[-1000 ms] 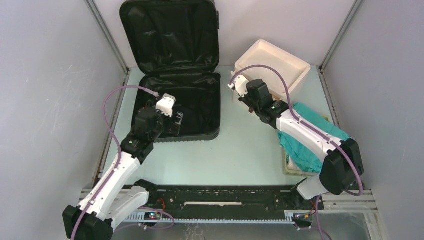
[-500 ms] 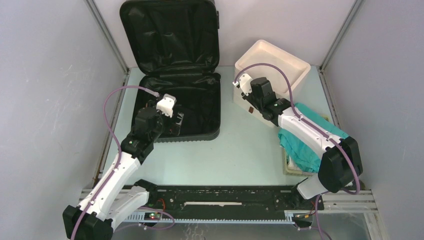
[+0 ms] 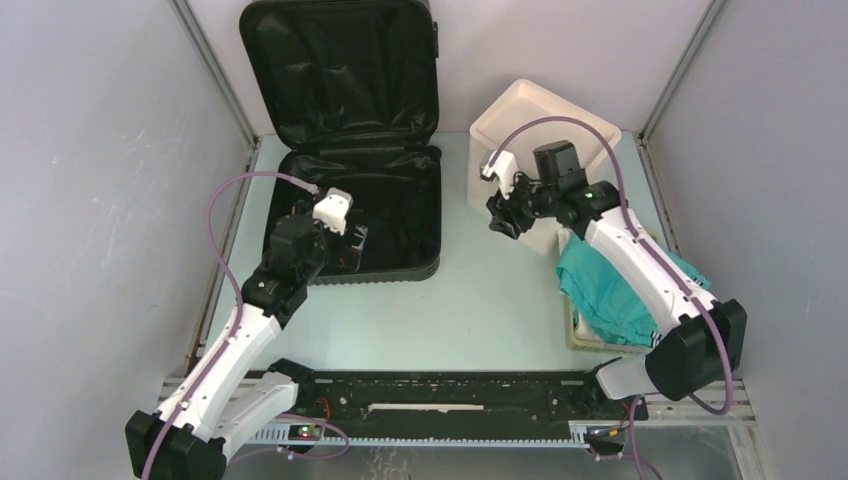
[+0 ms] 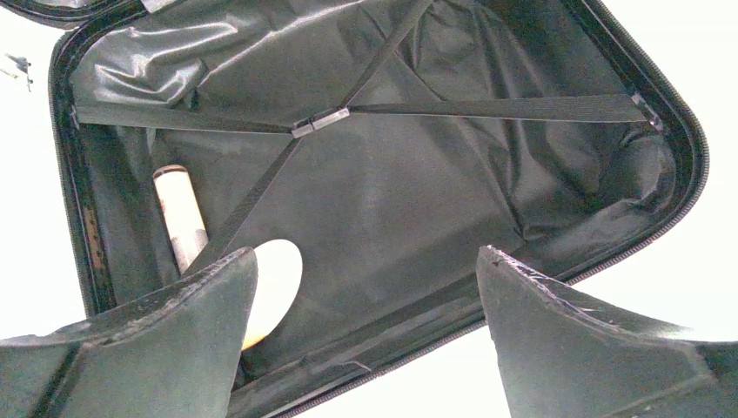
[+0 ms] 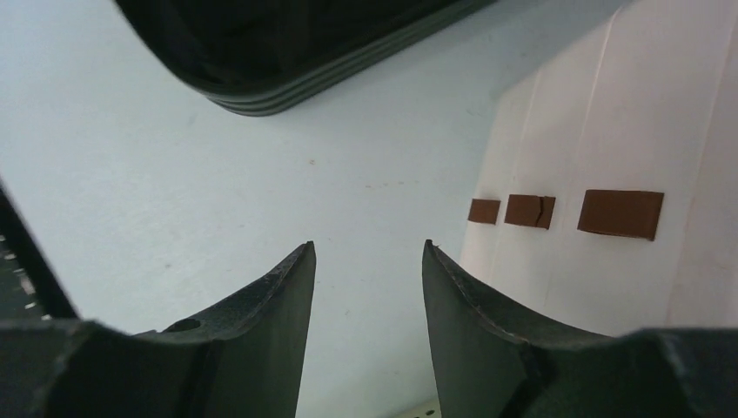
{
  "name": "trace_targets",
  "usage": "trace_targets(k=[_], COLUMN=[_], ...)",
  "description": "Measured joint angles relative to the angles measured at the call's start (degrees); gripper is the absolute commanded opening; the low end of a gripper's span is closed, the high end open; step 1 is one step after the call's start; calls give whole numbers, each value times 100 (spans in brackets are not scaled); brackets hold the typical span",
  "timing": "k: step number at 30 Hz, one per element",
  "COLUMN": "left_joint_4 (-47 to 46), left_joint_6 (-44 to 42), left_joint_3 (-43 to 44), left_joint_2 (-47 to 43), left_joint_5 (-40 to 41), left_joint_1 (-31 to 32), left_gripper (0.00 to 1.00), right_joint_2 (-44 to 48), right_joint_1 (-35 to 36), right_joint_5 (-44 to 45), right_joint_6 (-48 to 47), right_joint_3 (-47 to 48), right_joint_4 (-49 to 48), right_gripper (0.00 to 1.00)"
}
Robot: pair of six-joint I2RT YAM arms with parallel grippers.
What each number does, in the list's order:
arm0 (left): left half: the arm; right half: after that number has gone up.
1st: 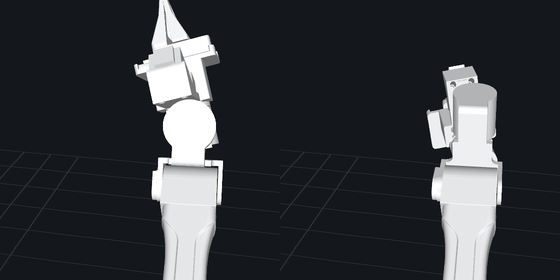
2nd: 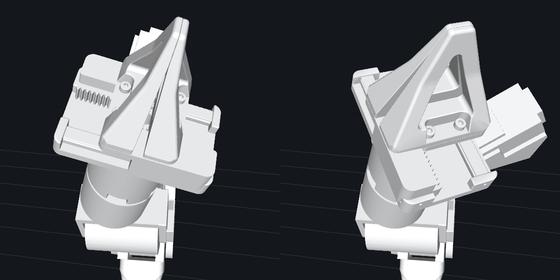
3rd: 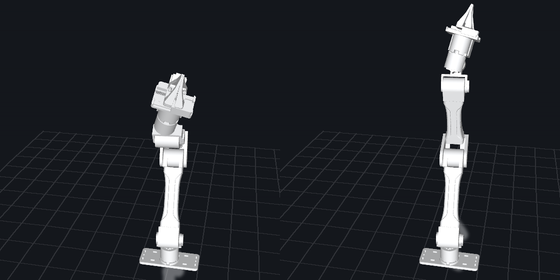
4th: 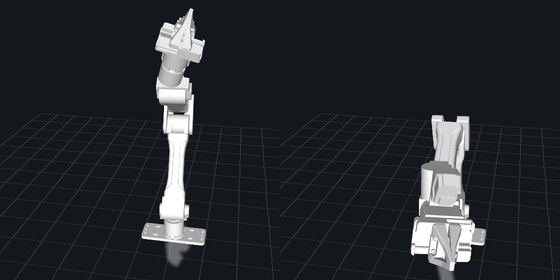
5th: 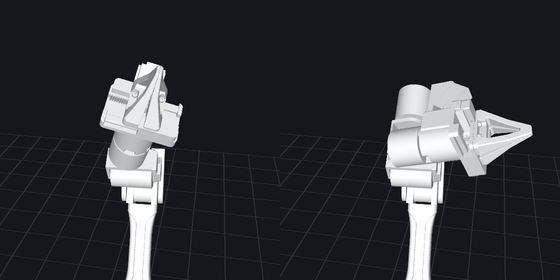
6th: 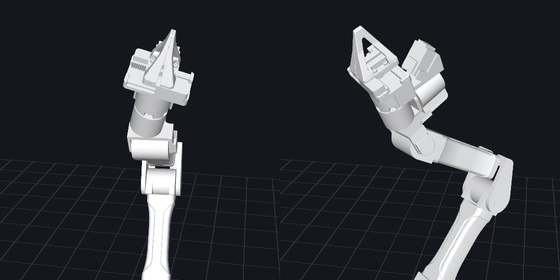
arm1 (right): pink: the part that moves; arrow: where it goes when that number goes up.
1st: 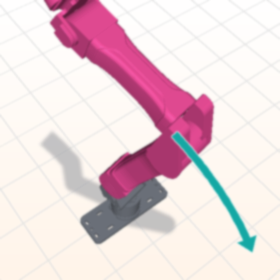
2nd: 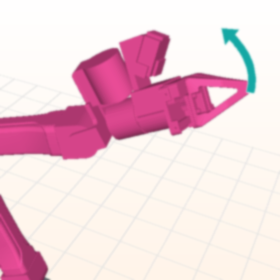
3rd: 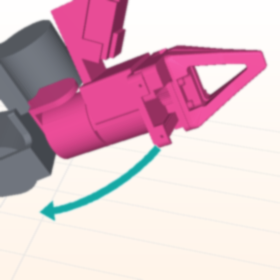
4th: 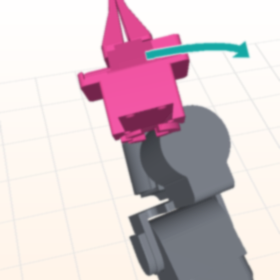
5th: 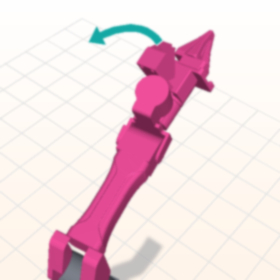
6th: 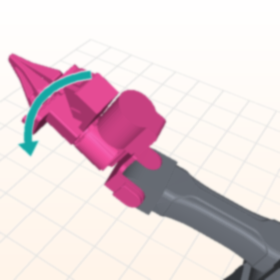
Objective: Open, take out, and arrange the luggage
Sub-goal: Close the drawer in the storage box, then open the drawer of the storage box.
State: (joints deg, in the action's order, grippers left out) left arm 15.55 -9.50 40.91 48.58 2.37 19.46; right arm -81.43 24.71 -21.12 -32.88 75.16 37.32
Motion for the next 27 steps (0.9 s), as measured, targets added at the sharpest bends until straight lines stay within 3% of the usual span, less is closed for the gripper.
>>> trace_targets(k=[6,14,19,27], left_joint_4=[0,0,0,-2], left_joint_6=[0,2,4,4], left_joint_3=[0,0,0,0], left_joint_2=[-2,-61,-111,-186], left_joint_5=[-46,-116,-223,-332], left_joint_1=[0,0,-2,-4], left_gripper=[100,100,100,100], right_joint_2=[214,122,-588,-1604], right_joint_1=[-802,-2044,-2297,-2079], right_joint_5=[-1532,-2490,-2393,-1611], right_joint_6=[94,348,365,358], right_joint_3=[400,1270,2612,3348], right_joint_4=[450,918,1377,2116], right_gripper=[57,57,57,57])
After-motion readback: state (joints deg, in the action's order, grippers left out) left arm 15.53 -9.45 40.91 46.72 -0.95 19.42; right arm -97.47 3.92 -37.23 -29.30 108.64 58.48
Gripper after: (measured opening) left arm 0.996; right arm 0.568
